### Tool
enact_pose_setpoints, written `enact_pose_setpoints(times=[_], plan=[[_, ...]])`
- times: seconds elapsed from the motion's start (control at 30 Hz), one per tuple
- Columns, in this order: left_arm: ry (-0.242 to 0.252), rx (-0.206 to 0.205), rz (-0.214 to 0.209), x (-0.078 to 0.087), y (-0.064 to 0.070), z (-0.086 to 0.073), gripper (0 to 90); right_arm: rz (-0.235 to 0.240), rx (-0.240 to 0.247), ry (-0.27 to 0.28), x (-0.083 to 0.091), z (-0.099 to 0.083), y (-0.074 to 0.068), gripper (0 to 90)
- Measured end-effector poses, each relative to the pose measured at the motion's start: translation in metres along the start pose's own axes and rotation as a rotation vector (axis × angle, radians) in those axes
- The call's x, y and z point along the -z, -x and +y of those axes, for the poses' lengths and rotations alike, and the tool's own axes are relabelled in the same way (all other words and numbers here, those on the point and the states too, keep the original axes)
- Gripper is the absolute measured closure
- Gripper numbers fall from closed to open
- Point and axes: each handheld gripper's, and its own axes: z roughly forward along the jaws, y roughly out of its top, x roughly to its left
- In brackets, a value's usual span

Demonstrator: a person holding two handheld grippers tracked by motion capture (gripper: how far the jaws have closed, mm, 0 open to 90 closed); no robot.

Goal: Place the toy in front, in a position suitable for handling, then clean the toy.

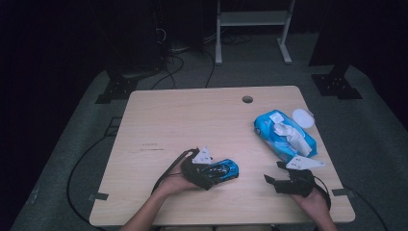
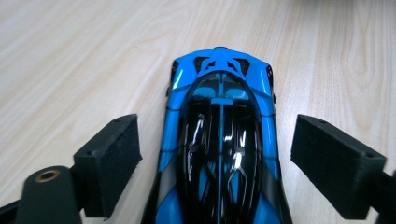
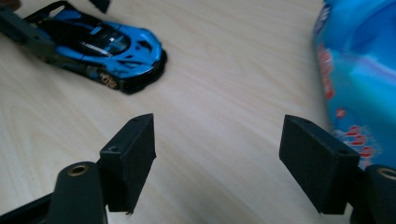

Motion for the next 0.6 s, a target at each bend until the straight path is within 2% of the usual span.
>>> enact_pose_setpoints(times=[0.07, 0.13, 0.17, 0.2, 0.3, 0.4, 0.43, 0.53, 0.6], plan=[[0.019, 0.012, 0.013, 0.007, 0.000, -0.005, 11.4, -0.016, -0.005, 0.019, 0.003, 0.003, 0.002, 25.9], [0.047, 0.055, 0.017, 0.015, -0.001, -0.009, 9.0, -0.024, -0.007, 0.031, 0.006, 0.005, 0.003, 25.6], [0.076, 0.076, 0.019, 0.018, 0.000, -0.011, 9.0, -0.026, -0.010, 0.039, 0.007, 0.005, 0.004, 25.5], [0.091, 0.080, 0.023, 0.021, 0.001, -0.011, 9.1, -0.027, -0.015, 0.036, 0.008, 0.005, 0.004, 25.5], [0.111, 0.068, 0.039, 0.028, 0.003, -0.009, 9.1, -0.037, -0.008, 0.037, 0.011, 0.008, 0.002, 25.5], [0.094, 0.033, 0.054, 0.031, 0.005, -0.010, 9.0, -0.050, 0.021, 0.070, 0.018, 0.018, 0.000, 25.5], [0.089, 0.016, 0.063, 0.031, 0.007, -0.012, 9.0, -0.060, 0.027, 0.091, 0.024, 0.027, 0.003, 25.5], [0.080, 0.000, 0.065, 0.033, 0.008, -0.014, 9.0, -0.075, 0.028, 0.106, 0.029, 0.036, 0.008, 25.5], [0.091, 0.012, 0.065, 0.033, 0.007, -0.015, 9.0, -0.083, 0.025, 0.119, 0.033, 0.043, 0.015, 25.5]])
